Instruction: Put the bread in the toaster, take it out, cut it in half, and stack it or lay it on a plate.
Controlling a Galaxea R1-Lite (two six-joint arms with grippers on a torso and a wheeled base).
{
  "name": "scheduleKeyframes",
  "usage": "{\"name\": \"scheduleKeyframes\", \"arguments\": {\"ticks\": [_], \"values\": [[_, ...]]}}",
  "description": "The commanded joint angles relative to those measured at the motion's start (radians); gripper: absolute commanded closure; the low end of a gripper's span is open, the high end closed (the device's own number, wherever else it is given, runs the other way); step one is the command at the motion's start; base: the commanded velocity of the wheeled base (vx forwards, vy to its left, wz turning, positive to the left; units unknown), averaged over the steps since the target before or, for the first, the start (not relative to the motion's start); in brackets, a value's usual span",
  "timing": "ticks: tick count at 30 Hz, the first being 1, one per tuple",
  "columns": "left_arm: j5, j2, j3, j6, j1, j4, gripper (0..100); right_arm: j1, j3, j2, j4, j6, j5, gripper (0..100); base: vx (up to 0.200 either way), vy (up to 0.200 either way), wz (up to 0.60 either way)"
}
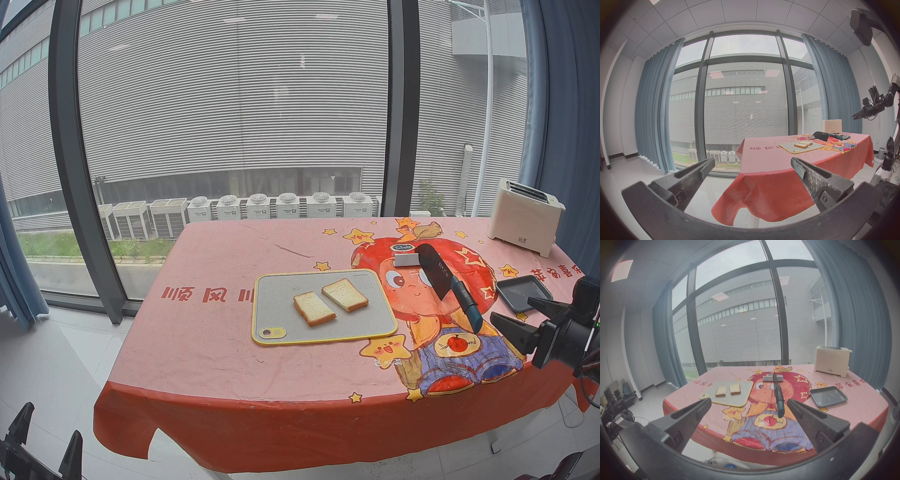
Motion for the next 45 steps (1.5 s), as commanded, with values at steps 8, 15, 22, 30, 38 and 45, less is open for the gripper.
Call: {"name": "scheduleKeyframes", "arguments": {"ticks": [8, 15, 22, 30, 38, 45], "values": [[0.000, -0.016, 0.016, -0.001, 0.000, 0.000, 0, -0.005, 0.139, 0.141, -0.180, 0.008, 0.002, 0, 0.000, 0.000, 0.00], [0.000, -0.016, 0.016, 0.001, 0.000, 0.000, 0, 0.005, 0.122, 0.143, -0.196, 0.056, 0.005, 0, 0.000, 0.000, 0.00], [0.000, -0.016, 0.016, 0.001, 0.000, 0.000, 0, -0.003, 0.058, 0.138, -0.234, 0.040, 0.000, 0, 0.000, 0.000, 0.00], [0.000, -0.016, 0.016, 0.001, -0.001, 0.000, 0, -0.009, 0.058, 0.141, -0.332, 0.072, 0.005, 0, 0.000, 0.000, 0.00], [0.000, -0.016, 0.016, 0.001, -0.001, 0.000, 0, -0.008, 0.096, 0.155, -0.320, 0.065, -0.003, 0, 0.000, 0.150, 0.00], [0.000, -0.016, 0.016, 0.001, -0.001, 0.000, 0, -0.001, 0.098, 0.160, -0.323, 0.042, -0.012, 0, 0.000, 0.200, 0.00]]}}
